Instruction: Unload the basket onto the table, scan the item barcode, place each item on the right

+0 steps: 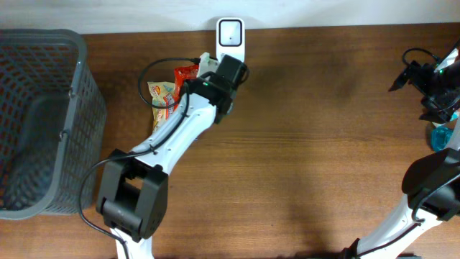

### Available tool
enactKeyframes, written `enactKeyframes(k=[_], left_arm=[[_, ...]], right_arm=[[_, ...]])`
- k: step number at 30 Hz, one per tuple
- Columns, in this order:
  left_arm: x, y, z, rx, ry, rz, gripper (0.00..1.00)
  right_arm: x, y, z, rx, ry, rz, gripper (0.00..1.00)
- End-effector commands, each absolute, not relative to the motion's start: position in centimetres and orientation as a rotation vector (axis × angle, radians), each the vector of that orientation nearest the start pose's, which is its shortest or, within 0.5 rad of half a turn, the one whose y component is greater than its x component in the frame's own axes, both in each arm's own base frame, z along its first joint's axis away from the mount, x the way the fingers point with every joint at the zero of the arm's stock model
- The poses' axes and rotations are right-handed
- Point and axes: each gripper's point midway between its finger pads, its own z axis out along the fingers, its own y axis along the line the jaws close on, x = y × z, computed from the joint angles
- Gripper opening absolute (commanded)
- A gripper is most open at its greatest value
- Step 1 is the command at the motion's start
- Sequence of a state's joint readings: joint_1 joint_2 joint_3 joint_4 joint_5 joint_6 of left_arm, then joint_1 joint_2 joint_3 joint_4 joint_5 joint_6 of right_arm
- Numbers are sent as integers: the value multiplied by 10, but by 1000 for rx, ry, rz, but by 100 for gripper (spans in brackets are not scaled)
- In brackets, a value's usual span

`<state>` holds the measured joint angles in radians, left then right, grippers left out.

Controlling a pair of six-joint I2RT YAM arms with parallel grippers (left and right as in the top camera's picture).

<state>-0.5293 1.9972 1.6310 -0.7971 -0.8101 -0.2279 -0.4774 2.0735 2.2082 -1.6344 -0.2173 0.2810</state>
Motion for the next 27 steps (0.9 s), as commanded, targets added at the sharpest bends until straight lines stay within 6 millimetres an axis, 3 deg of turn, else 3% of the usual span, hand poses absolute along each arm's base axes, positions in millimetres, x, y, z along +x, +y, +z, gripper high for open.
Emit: enactKeyframes(k=[1, 4, 8, 11, 15, 17, 22, 23, 27], left_arm=[[458, -129, 148, 151, 2282, 911, 0], [446, -156, 117, 289, 2314, 954, 0], [428, -196, 91, 433, 2309, 950, 3], [404, -228, 63, 579, 2383, 868, 7], [381, -258, 56, 685, 2397, 798, 10], [374, -269, 58, 716, 2367, 798, 6], [419, -219, 111, 468, 2090, 1117, 0], [435, -194, 119, 369, 2072, 1162, 0], [462, -122, 119, 191, 2128, 1244, 0]], right_arm=[[371, -153, 195, 1111, 2826, 300, 98], [371, -153, 195, 1111, 2826, 300, 98], [371, -153, 195, 1111, 2826, 300, 98], [371, -153, 195, 1111, 2826, 300, 98], [371, -153, 195, 1112, 2826, 300, 98], [371, -153, 195, 1111, 2826, 300, 98], [371, -153, 195, 1111, 2826, 300, 98], [371, -153, 195, 1111, 2826, 300, 98], [371, -153, 195, 1111, 2826, 300, 98]])
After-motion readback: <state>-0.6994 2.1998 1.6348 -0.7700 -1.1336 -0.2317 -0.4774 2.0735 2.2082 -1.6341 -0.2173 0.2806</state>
